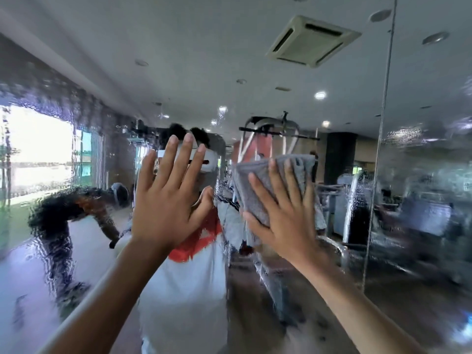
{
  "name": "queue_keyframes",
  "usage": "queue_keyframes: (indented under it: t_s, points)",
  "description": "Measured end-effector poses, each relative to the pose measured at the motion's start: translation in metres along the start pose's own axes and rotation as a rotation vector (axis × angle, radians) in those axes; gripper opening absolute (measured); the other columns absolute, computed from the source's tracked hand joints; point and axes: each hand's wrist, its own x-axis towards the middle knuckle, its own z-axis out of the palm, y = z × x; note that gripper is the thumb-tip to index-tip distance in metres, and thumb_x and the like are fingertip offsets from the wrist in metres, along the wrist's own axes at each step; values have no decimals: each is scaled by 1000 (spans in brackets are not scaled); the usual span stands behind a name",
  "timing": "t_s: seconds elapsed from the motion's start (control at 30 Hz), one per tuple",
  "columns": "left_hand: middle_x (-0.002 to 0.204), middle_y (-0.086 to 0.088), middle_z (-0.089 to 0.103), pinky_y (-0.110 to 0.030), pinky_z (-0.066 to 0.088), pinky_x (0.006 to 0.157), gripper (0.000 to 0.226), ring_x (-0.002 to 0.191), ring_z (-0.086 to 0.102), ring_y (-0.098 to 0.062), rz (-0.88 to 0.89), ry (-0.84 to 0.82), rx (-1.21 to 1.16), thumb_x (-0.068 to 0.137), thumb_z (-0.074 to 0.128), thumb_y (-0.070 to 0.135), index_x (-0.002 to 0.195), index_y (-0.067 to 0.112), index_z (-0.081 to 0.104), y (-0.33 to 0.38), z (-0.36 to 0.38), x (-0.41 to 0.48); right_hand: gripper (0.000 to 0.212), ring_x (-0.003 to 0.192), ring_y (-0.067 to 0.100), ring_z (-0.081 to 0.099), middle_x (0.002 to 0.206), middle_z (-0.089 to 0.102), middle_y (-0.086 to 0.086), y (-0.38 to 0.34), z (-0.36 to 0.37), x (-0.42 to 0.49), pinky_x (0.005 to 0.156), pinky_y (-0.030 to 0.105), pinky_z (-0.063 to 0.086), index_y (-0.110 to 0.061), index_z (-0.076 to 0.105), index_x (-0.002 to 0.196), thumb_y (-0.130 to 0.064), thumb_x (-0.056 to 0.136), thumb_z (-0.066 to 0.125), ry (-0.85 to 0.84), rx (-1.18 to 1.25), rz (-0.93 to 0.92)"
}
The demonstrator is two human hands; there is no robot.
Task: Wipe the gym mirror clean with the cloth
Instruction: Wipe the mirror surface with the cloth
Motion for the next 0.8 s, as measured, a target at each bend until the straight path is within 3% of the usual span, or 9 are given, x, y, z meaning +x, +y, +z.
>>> queue_keyframes:
  t_s: [0.07,0.23,0.3,0.4,0.47,0.53,0.67,0.73,0.8]
  points:
    - [166,-12,16,-53,11,124,67,154,16,-30,-14,-4,10,102,30,46,159,10,24,3,1,-2,72,149,29,15,161,25,14,21,0,-16,115,67,20,-26,18,154,-69,97,28,-3,-15,-37]
    - [166,-16,17,-55,11,124,68,154,13,-34,-28,-49,23,102,28,47,158,8,25,17,3,-17,73,151,29,9,165,14,10,40,-4,24,118,60,8,-29,12,157,-71,97,12,22,15,432]
    - [165,-16,18,-56,13,123,68,154,13,-34,-34,-44,19,102,27,47,158,8,26,15,3,-16,74,150,32,10,165,13,13,15,-4,39,117,60,2,-27,12,157,-70,97,11,44,43,489]
    - [165,-15,20,-55,14,123,68,154,15,-33,-26,-38,15,102,30,48,157,9,28,14,2,-15,72,150,38,11,164,10,13,-22,-1,13,119,61,-4,-26,9,157,-68,99,19,26,39,215]
    - [165,-14,22,-53,14,123,67,153,17,-33,-10,-28,9,101,32,47,157,9,30,13,1,-20,73,151,37,14,164,13,12,-22,1,-24,119,64,7,-30,8,157,-67,98,30,-8,18,-22]
    - [164,-14,24,-52,14,124,66,153,20,-33,1,-13,19,101,33,46,156,9,32,14,1,-28,73,150,33,16,164,15,9,-5,2,-48,115,67,20,-31,12,157,-67,98,33,-13,4,-73]
    - [164,-13,24,-51,14,123,66,154,17,-30,1,-6,42,101,33,46,156,9,33,16,1,-33,69,150,27,9,163,8,2,22,0,-22,121,59,2,-32,8,156,-69,99,19,21,33,253]
    - [164,-13,24,-51,14,123,66,154,17,-29,-2,0,33,101,35,46,156,10,33,14,1,-32,68,151,30,13,165,13,8,10,-2,6,119,61,6,-31,18,156,-68,99,16,45,66,472]
    - [164,-12,25,-50,14,123,66,153,19,-29,-1,10,22,100,36,46,155,10,34,14,1,-32,69,150,33,14,165,16,12,-15,0,15,118,63,7,-26,23,156,-65,100,16,69,114,569]
